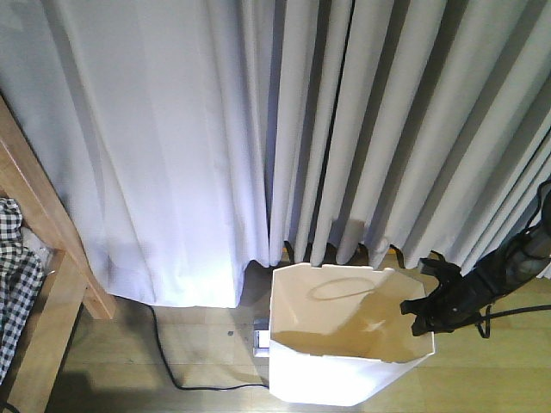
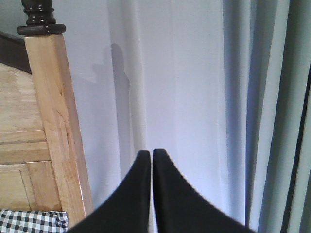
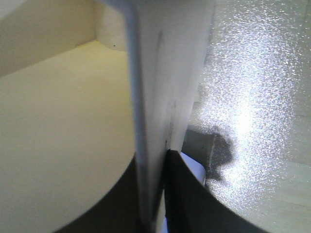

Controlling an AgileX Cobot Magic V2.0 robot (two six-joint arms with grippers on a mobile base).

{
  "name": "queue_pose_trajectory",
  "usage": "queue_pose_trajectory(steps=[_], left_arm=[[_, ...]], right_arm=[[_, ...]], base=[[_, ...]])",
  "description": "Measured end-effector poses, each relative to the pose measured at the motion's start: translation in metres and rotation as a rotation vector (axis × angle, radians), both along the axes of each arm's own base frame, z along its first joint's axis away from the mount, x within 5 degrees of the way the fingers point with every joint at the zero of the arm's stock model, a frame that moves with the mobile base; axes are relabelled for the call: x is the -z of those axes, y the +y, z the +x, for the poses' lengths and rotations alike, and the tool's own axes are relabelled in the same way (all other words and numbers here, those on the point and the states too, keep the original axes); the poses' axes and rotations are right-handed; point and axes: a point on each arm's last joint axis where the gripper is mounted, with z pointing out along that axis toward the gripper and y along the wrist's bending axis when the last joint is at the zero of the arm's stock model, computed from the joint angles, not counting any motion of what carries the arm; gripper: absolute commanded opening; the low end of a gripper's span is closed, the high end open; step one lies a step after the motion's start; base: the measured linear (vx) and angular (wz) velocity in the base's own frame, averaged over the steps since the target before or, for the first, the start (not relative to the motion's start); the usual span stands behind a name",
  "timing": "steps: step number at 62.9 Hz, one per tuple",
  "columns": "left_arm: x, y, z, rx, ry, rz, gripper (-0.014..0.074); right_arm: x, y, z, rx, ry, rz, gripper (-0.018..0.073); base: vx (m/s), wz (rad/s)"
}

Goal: Move trash bin to bedside with robot
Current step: 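Open the right gripper to release the bin rim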

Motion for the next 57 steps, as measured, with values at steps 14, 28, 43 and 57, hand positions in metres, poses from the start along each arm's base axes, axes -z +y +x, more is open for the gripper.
queue_pose_trajectory(steps=[14,28,43,57], left_arm=[[0.000,0.000,0.000,0.000,0.000,0.000,-0.0006],[0.000,0.000,0.000,0.000,0.000,0.000,-0.0006],[0.000,0.000,0.000,0.000,0.000,0.000,-0.0006],[0.000,0.000,0.000,0.000,0.000,0.000,-0.0006]], right_arm=[[0.027,0.009,0.004,-0.041,0.005,-0.053,-0.0001],[0.044,0.023,0.003,-0.097,0.023,-0.073,0.0013],[0.053,0.026,-0.002,-0.096,0.048,-0.066,0.0021],[0.058,0.024,-0.006,-0.101,0.049,-0.079,0.0048]], base=[[0.00,0.00],[0.00,0.00],[0.00,0.00],[0.00,0.00]])
